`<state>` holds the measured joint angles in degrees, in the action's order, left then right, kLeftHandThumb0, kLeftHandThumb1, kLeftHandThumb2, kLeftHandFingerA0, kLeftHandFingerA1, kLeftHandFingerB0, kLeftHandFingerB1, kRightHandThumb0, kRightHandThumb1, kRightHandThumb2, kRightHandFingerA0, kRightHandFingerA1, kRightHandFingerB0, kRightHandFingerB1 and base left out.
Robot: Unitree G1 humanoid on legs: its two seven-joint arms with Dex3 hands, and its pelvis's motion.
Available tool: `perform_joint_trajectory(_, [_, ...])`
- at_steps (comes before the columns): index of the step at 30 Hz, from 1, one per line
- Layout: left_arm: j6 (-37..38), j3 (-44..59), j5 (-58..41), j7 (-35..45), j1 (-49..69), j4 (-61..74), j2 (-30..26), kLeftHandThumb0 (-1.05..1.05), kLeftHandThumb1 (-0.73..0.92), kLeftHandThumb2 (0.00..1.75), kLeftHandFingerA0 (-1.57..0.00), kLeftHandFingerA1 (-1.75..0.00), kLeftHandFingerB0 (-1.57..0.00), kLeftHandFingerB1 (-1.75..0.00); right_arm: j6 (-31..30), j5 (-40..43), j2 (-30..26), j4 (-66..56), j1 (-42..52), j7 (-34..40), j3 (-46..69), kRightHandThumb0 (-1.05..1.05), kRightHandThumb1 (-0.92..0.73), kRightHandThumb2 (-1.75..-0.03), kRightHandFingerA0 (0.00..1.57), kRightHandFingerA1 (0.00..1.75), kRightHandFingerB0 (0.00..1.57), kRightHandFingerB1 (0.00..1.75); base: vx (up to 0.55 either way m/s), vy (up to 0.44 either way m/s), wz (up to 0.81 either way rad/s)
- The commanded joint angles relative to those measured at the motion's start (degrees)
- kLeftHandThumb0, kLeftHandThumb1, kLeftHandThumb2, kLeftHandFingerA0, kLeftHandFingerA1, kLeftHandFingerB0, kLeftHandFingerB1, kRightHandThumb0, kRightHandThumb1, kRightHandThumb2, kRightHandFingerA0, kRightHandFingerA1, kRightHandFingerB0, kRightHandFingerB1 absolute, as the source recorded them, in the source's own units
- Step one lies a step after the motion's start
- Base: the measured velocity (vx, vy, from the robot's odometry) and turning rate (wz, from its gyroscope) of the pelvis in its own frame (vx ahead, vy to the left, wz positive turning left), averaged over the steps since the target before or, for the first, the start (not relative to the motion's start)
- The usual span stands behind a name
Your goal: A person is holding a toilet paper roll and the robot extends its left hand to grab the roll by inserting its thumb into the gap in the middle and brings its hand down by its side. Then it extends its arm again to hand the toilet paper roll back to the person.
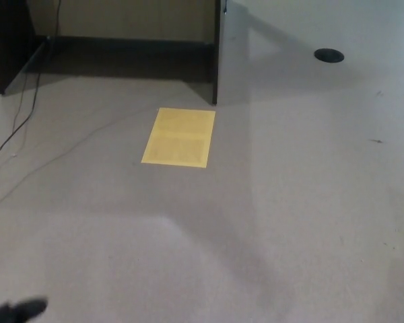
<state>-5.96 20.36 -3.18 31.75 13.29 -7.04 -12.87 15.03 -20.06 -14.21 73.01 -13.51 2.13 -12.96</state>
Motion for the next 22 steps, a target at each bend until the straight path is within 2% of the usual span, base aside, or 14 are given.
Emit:
perform_joint_trajectory(1, [30.6, -1.2, 12.5, -22.5, 4.5, -31.7, -4.7, -0.23, 0.46, 0.56, -0.26, -0.35, -0.28, -0.31, 0.9, 0.2, -3.1, 0.4, 3.0, 2.0, 0.9, -0.35, -0.67, -0.61, 0.75, 0.64, 0.59, 0.45, 0.00, 0.000, 0.00])
perform_joint_trajectory(6, [27.5, -2.0, 10.7, -20.7, 3.1, -34.1, -5.7, -0.22, 0.44, 0.57, -0.25, -0.37, -0.28, -0.32, 0.5, -0.2, -3.3, 0.5, 3.0, 2.0, 0.5, -0.35, -0.67, -0.60, 0.73, 0.63, 0.58, 0.45, 0.00, 0.000, 0.00])
perform_joint_trajectory(22, [32.7, -5.4, 10.0, -22.9, -0.4, -41.9, -7.8, -0.23, 0.43, 0.57, -0.28, -0.37, -0.29, -0.33, 0.3, 0.0, -3.3, 0.1, 1.8, 1.7, 0.6, -0.35, -0.67, -0.60, 0.74, 0.64, 0.58, 0.45, 0.00, 0.000, 0.00])
